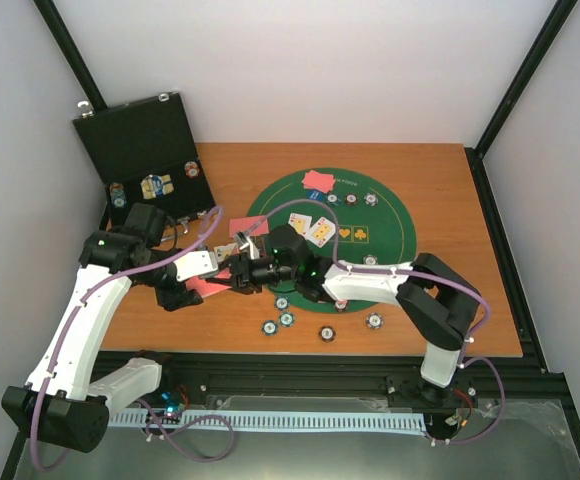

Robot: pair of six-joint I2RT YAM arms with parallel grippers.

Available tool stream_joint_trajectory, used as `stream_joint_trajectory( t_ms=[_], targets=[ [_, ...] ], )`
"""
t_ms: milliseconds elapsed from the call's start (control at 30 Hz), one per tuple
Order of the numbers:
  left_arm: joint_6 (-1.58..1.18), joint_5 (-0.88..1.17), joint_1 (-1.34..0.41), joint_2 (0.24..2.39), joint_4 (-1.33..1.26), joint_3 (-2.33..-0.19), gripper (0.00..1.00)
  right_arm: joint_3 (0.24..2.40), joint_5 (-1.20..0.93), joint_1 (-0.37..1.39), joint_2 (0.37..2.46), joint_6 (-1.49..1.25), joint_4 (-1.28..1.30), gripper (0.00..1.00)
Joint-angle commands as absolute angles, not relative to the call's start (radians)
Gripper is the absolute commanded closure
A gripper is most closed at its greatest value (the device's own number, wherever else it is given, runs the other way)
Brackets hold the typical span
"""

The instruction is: Distribute texas hold em gaming equipment

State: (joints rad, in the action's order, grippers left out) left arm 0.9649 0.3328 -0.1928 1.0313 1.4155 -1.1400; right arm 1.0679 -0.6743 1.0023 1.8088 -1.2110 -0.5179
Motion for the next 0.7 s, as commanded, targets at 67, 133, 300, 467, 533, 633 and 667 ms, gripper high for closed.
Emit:
stream_joint_trajectory(
  t_ms=[67,133,300,467,533,633,667],
  targets=[
    [0.971,0.345,-0.197,1.024,1.423,-1.159,0.73,1.023,-0.665,0.979,1.752,-1.159,-0.397,0.58],
    [0.970,0.346,-0.196,1.026,1.421,-1.158,0.73,1.021,-0.665,0.978,1.738,-1.152,-0.382,0.59],
    [0.970,0.351,-0.197,1.027,1.423,-1.164,0.73,1.017,-0.669,0.979,1.713,-1.148,-0.359,0.66],
    [0.969,0.346,-0.197,1.028,1.424,-1.161,0.73,1.019,-0.662,0.974,1.683,-1.143,-0.339,0.85],
    [0.970,0.347,-0.197,1.028,1.421,-1.160,0.73,1.019,-0.660,0.966,1.663,-1.134,-0.316,0.93],
    [0.970,0.346,-0.197,1.028,1.419,-1.157,0.73,1.020,-0.657,0.946,1.620,-1.098,-0.252,0.97],
    [0.971,0.345,-0.197,1.030,1.419,-1.157,0.73,1.020,-0.657,0.934,1.604,-1.081,-0.226,0.97]
  ],
)
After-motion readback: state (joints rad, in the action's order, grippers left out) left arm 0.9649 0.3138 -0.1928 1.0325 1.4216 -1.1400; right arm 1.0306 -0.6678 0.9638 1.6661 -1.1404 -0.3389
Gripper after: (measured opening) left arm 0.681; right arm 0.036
